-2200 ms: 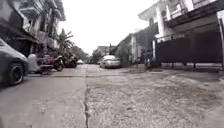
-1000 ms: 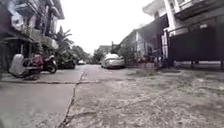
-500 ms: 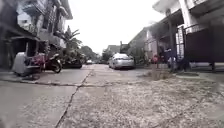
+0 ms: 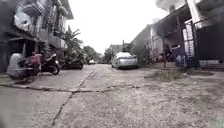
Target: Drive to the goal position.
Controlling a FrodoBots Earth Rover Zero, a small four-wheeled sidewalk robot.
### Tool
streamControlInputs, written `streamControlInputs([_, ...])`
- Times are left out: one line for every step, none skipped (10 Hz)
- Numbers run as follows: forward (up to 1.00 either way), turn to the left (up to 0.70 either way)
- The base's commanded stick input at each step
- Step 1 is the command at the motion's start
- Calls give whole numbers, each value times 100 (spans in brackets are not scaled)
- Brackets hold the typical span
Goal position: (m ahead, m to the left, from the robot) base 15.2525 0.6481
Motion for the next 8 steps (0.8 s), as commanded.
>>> streamControlInputs([100, 0])
streamControlInputs([100, 0])
streamControlInputs([100, 7])
streamControlInputs([100, 26])
streamControlInputs([100, 0])
streamControlInputs([100, 0])
streamControlInputs([100, 0])
streamControlInputs([100, 26])
